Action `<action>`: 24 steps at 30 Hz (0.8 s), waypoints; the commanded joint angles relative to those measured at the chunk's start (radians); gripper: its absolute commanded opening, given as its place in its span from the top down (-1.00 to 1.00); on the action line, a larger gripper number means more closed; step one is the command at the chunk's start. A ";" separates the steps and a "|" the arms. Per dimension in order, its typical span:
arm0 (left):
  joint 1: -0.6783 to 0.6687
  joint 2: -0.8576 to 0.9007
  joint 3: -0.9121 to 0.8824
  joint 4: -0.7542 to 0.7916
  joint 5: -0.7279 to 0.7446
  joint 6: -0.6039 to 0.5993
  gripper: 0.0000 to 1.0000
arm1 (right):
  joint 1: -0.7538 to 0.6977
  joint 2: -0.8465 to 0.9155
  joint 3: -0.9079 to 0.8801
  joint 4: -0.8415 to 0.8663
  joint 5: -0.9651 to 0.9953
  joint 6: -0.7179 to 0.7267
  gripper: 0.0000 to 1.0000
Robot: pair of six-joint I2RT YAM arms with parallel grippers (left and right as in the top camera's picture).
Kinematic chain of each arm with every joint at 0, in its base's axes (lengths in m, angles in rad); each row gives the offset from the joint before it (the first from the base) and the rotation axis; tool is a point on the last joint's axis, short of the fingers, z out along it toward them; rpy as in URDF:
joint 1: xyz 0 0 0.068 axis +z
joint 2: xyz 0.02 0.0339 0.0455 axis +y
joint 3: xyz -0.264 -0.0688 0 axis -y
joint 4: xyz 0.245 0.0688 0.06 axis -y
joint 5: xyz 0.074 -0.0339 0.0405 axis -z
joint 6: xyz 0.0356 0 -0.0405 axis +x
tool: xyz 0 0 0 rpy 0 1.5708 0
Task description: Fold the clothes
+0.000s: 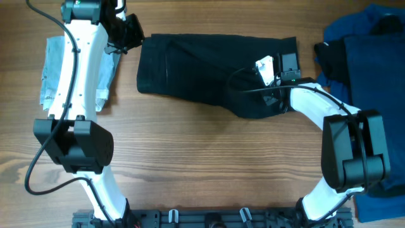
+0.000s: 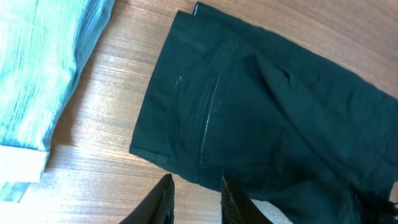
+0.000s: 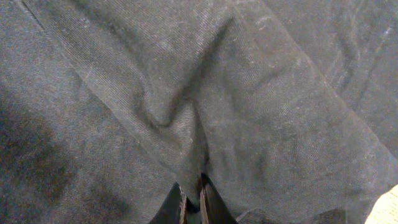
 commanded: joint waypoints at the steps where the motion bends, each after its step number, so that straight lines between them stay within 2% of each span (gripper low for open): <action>1: -0.005 0.069 0.008 0.072 0.014 -0.015 0.35 | 0.002 0.021 -0.011 0.003 -0.009 0.028 0.91; 5: -0.008 0.153 0.008 0.212 0.019 -0.009 0.13 | 0.002 0.021 -0.011 0.003 -0.009 0.028 0.92; 7: -0.008 0.207 0.008 0.300 0.019 0.041 0.14 | 0.002 0.021 -0.011 0.003 -0.009 0.028 0.91; 9: -0.006 0.252 0.008 0.360 0.016 0.090 0.26 | 0.002 0.021 -0.011 0.001 -0.009 0.028 0.92; 11: 0.000 0.308 0.008 0.415 0.016 0.130 0.24 | 0.002 0.021 -0.011 -0.004 -0.009 0.027 0.91; 15: 0.030 0.383 0.008 0.472 0.016 0.187 0.09 | 0.002 0.021 -0.011 -0.002 -0.009 0.027 0.91; 17: 0.051 0.408 0.008 0.478 0.045 0.192 0.14 | 0.002 0.021 -0.011 -0.007 -0.009 0.028 0.91; 20: 0.076 0.424 0.008 0.482 0.062 0.198 0.05 | 0.002 0.021 -0.011 -0.008 -0.009 0.027 0.91; 24: 0.088 0.459 0.008 0.497 0.174 0.198 -0.09 | 0.002 0.021 -0.011 -0.008 -0.009 0.028 0.92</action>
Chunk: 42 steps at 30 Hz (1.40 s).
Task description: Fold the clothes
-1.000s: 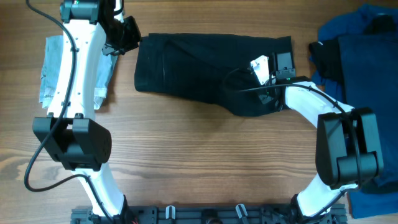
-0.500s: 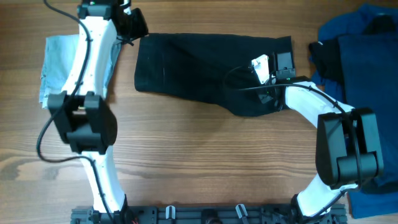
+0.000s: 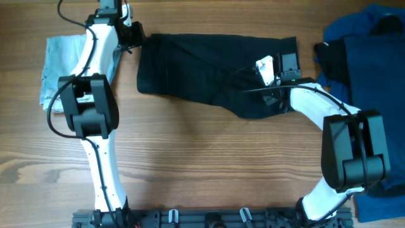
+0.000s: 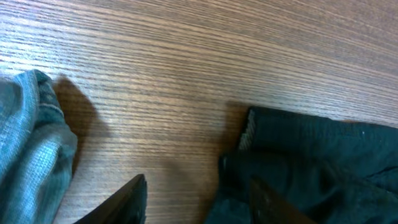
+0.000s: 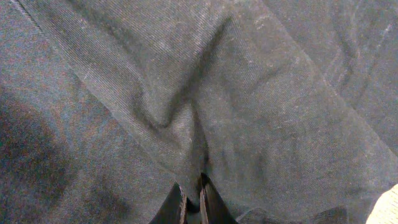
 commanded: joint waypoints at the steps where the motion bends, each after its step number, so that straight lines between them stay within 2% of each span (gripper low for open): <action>1: 0.004 0.047 0.008 0.006 0.121 0.021 -0.09 | 0.002 0.021 -0.011 -0.006 -0.009 0.020 0.91; 6: 0.006 0.052 0.008 0.006 0.269 0.020 -0.03 | 0.002 0.021 -0.011 -0.002 -0.009 0.019 0.92; 8: 0.008 0.052 0.008 0.005 0.306 0.020 0.06 | 0.002 0.021 -0.011 -0.003 -0.009 0.020 0.92; 10: 0.008 0.052 0.008 0.005 0.318 0.019 0.28 | 0.002 0.021 -0.011 -0.003 -0.009 0.020 0.91; 14: 0.013 0.051 0.008 -0.013 0.317 0.019 0.60 | 0.002 0.021 -0.011 -0.002 -0.009 0.020 0.91; 15: 0.018 0.047 0.008 -0.026 0.318 0.019 0.80 | 0.002 0.021 -0.011 0.000 -0.009 0.020 0.91; 16: 0.021 0.042 0.008 -0.032 0.317 0.019 0.92 | 0.002 0.021 -0.011 0.003 -0.009 0.020 0.91; 24: 0.041 -0.099 0.008 -0.087 0.317 0.020 0.92 | 0.002 0.010 -0.004 0.061 -0.016 0.098 0.91; 31: 0.038 -0.188 0.008 -0.158 0.317 0.019 0.92 | 0.002 -0.142 -0.002 0.046 -0.016 0.132 0.91; 36: 0.039 -0.194 0.008 -0.321 0.317 0.019 0.92 | 0.002 -0.223 -0.002 -0.105 -0.016 0.219 0.91; 42: 0.015 -0.193 0.008 -0.530 0.277 0.020 0.92 | 0.001 -0.226 -0.002 -0.298 -0.016 0.365 0.91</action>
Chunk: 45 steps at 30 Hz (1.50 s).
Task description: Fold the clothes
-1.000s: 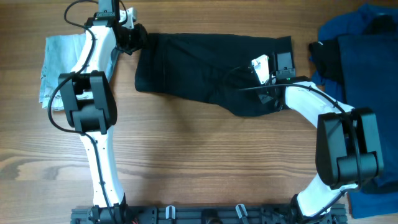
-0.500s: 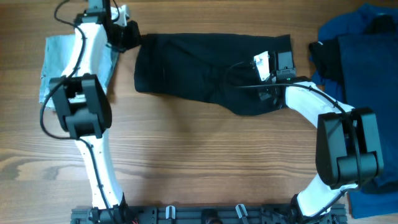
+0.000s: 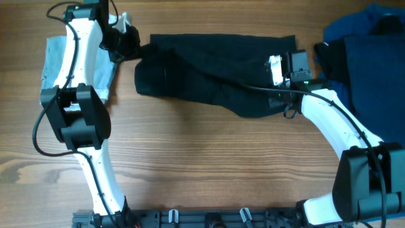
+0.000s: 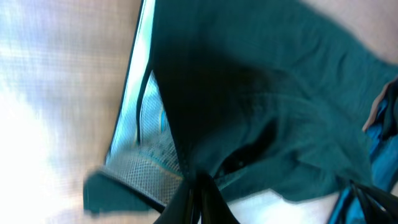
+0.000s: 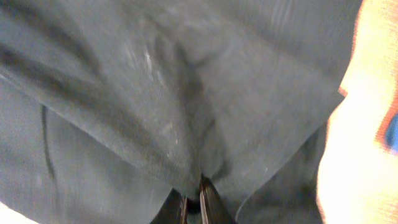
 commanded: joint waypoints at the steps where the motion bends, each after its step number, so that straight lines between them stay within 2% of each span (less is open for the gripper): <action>1: -0.034 -0.023 0.008 -0.058 -0.048 0.005 0.92 | 0.001 -0.011 -0.001 -0.058 -0.009 0.127 0.91; 6: -0.136 -0.013 -0.031 -0.104 -0.107 0.001 0.92 | 0.001 0.046 -0.003 -0.064 -0.040 0.150 0.91; 9: -0.172 -0.013 -0.055 -0.097 -0.225 -0.081 0.92 | 0.001 0.101 -0.003 -0.042 -0.039 0.151 0.91; 12: -0.185 -0.012 -0.117 -0.063 -0.257 -0.101 0.92 | 0.001 0.145 -0.003 -0.015 -0.042 0.151 0.91; 20: -0.185 -0.012 -0.365 0.204 -0.258 -0.106 0.92 | 0.001 0.265 -0.003 0.100 -0.076 0.155 0.91; 28: -0.185 -0.010 -0.406 0.522 -0.384 -0.101 0.92 | 0.001 0.364 -0.003 0.302 -0.077 0.148 0.91; 38: -0.183 0.125 -0.406 0.893 -0.404 -0.097 0.92 | 0.001 0.389 -0.003 0.587 -0.076 0.151 0.91; 42: -0.183 0.139 -0.404 0.958 -0.410 -0.096 0.92 | 0.001 0.389 -0.003 0.661 -0.076 0.150 0.91; 45: -0.183 0.098 -0.375 0.923 -0.411 -0.043 0.92 | 0.001 0.370 0.002 0.668 -0.076 0.150 0.91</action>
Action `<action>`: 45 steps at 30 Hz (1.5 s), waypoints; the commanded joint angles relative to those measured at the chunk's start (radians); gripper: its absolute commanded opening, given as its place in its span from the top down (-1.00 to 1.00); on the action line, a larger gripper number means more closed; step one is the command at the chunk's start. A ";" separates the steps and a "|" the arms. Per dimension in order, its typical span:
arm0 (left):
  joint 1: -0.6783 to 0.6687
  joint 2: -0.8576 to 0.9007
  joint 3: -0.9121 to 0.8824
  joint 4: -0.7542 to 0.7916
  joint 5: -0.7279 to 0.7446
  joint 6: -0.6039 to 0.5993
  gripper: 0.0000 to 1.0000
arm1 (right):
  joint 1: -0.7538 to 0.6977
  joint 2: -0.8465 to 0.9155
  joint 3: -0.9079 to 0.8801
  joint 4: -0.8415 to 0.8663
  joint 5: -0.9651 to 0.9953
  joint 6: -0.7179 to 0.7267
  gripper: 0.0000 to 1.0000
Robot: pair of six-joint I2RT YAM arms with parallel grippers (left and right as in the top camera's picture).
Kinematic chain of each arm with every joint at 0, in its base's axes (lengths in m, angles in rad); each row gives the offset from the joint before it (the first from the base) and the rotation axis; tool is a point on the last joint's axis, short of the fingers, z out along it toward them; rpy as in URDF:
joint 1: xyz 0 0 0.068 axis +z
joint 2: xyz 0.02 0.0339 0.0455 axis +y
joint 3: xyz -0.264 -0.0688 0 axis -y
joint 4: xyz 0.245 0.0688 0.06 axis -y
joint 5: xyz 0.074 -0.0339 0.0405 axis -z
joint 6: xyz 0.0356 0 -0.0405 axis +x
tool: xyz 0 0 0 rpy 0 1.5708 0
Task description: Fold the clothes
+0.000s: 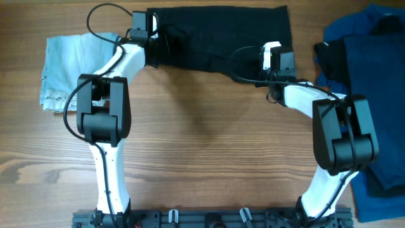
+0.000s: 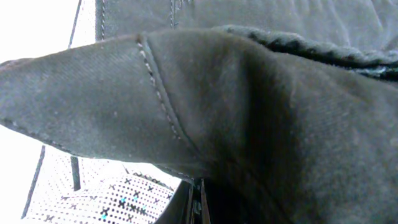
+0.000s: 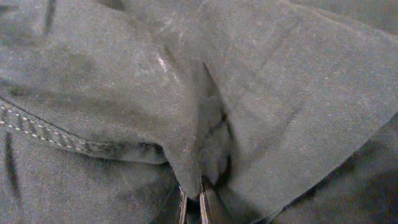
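Note:
Black trousers (image 1: 218, 35) lie stretched across the far edge of the table in the overhead view. My left gripper (image 1: 154, 45) is shut on their left end; its wrist view is filled with dark seamed cloth (image 2: 236, 106) pinched in the closed jaws (image 2: 198, 202). My right gripper (image 1: 269, 71) is shut on a fold at the trousers' right lower edge, and cloth (image 3: 186, 93) bunches between its closed fingertips (image 3: 193, 199).
A folded light blue garment (image 1: 66, 60) lies at the far left. A pile of dark blue clothes (image 1: 367, 57) fills the right side, running down the right edge. Bare wooden tabletop (image 1: 209, 139) spreads in front of the trousers.
Both grippers, still shut on the trousers, are now further back on the table. The trousers have moved with them to the far edge and lie straighter.
The left gripper hovered near the trousers' left end while the right one stayed shut on a fold. The left gripper then stood open at the top left corner, then was shut on it. Now both hold the trousers at the far edge.

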 commanded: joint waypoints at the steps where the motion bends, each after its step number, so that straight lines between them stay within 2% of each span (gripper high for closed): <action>1: 0.005 0.006 0.024 -0.061 -0.036 0.081 0.92 | 0.001 -0.004 -0.009 -0.006 -0.024 0.011 0.91; 7: 0.005 -0.259 0.045 -0.175 -0.061 0.084 0.92 | 0.001 -0.218 -0.007 -0.106 -0.005 0.008 0.92; 14: 0.005 -0.489 0.045 -0.412 -0.061 0.084 0.92 | 0.001 -0.500 -0.007 -0.392 0.010 0.008 0.92; 21: 0.005 -0.512 0.043 -0.791 -0.061 0.076 0.92 | 0.001 -0.568 -0.008 -0.737 -0.060 0.022 0.91; 25: 0.005 -0.511 0.043 -0.937 -0.061 0.042 0.92 | 0.001 -0.568 -0.008 -0.904 -0.057 0.115 0.91; 27: 0.005 -0.511 0.041 -1.000 -0.061 -0.016 0.92 | 0.001 -0.568 -0.008 -0.980 -0.057 0.166 0.91; 31: 0.003 -0.511 -0.002 -1.062 -0.062 -0.077 0.92 | 0.001 -0.568 -0.008 -1.085 -0.062 0.204 0.91; 36: 0.003 -0.509 -0.122 -1.060 -0.061 -0.122 0.92 | 0.001 -0.568 -0.009 -1.202 -0.062 0.247 0.91; 45: 0.003 -0.509 -0.301 -1.044 -0.062 -0.135 0.92 | 0.002 -0.568 -0.135 -1.231 -0.183 0.276 0.92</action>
